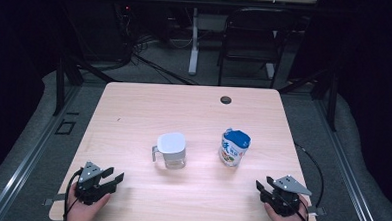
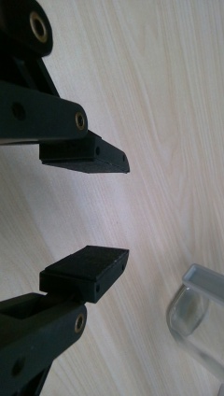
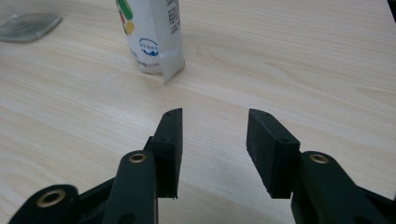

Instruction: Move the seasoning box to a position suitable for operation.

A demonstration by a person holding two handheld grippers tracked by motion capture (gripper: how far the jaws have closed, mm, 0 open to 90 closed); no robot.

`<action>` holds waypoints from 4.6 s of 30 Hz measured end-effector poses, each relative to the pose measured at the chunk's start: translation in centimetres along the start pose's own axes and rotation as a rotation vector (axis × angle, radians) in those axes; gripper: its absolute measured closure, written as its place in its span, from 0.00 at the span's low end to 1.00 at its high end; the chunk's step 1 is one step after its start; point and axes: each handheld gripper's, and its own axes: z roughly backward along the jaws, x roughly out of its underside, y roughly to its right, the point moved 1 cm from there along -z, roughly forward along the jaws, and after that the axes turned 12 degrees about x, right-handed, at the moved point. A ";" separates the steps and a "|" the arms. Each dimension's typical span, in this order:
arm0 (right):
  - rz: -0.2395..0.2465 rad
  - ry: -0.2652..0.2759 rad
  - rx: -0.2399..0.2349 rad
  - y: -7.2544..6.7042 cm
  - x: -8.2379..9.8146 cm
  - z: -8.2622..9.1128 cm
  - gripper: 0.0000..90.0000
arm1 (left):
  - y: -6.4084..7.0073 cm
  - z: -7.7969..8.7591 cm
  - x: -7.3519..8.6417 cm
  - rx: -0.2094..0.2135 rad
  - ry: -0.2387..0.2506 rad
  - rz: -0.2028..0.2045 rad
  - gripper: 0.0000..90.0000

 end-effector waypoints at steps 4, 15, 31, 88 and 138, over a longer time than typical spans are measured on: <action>0.018 0.005 0.004 -0.2 -0.1 -0.1 0.63 | -0.2 0.0 0.1 0.002 0.005 0.003 0.58; 0.004 0.006 0.005 0.4 0.1 0.0 0.64 | 0.1 0.3 0.0 0.010 0.047 0.036 0.60; -0.021 0.016 0.003 0.5 0.2 -0.4 0.63 | 1.5 0.0 -1.2 0.007 0.083 0.036 0.59; -0.046 0.023 -0.023 0.5 0.0 -0.5 0.60 | 5.0 -9.1 -7.0 -0.040 0.065 -0.029 0.71; -0.077 0.016 -0.036 0.7 0.2 -0.9 0.60 | 5.3 -8.7 -6.9 -0.071 0.047 -0.076 0.92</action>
